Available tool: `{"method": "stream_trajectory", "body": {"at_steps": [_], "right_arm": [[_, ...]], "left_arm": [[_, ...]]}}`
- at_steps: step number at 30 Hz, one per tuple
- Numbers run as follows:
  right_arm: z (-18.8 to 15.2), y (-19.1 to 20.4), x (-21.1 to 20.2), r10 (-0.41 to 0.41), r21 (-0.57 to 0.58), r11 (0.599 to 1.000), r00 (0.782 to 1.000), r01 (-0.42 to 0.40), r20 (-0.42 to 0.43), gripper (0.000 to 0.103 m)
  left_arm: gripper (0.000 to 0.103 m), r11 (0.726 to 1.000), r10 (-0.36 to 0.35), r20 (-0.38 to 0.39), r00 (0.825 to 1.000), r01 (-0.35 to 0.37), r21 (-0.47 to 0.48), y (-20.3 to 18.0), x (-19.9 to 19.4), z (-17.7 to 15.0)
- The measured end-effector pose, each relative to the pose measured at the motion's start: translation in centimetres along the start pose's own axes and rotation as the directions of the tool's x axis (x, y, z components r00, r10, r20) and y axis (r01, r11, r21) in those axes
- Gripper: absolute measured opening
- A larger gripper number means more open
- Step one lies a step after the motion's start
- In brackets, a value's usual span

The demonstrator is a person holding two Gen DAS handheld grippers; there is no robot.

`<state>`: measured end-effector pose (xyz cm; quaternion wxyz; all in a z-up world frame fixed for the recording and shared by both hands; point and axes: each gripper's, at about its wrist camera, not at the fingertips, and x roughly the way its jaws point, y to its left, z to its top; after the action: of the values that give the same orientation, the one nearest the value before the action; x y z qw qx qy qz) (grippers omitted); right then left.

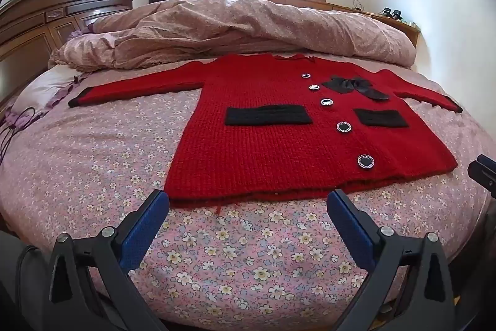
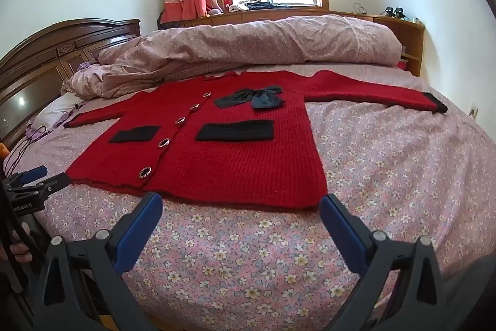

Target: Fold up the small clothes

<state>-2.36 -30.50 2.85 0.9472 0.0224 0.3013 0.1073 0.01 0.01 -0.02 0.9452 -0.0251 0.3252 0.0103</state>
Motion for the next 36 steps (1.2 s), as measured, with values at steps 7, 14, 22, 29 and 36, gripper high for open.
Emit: {"method": "stream_trajectory", "body": {"at_steps": [7, 14, 22, 29, 36], "right_arm": [[0.04, 0.06, 0.05, -0.002, -0.002, 1.000, 1.000, 0.002, -0.003, 0.103], [-0.04, 0.05, 0.11, -0.007, -0.005, 1.000, 1.000, 0.007, -0.005, 0.103], [-0.08, 0.17, 0.56, -0.011, -0.004, 1.000, 1.000, 0.011, -0.008, 0.103], [0.02, 0.17, 0.40, -0.009, -0.004, 1.000, 1.000, 0.009, -0.010, 0.103], [-0.07, 0.29, 0.52, -0.010, -0.008, 1.000, 1.000, 0.010, -0.016, 0.103]], "left_arm": [[0.099, 1.000, 0.002, -0.003, 1.000, -0.002, 0.001, -0.12, -0.21, 0.12], [0.099, 1.000, 0.002, -0.010, 1.000, -0.002, 0.005, -0.06, 0.33, -0.20], [0.099, 1.000, 0.000, -0.010, 1.000, 0.000, 0.009, 0.11, 0.31, -0.39], [0.099, 1.000, 0.005, -0.013, 1.000, -0.005, 0.009, 0.04, 0.38, -0.34], [0.099, 1.000, 0.011, -0.016, 1.000, -0.011, 0.008, 0.12, 0.51, -0.38]]}}
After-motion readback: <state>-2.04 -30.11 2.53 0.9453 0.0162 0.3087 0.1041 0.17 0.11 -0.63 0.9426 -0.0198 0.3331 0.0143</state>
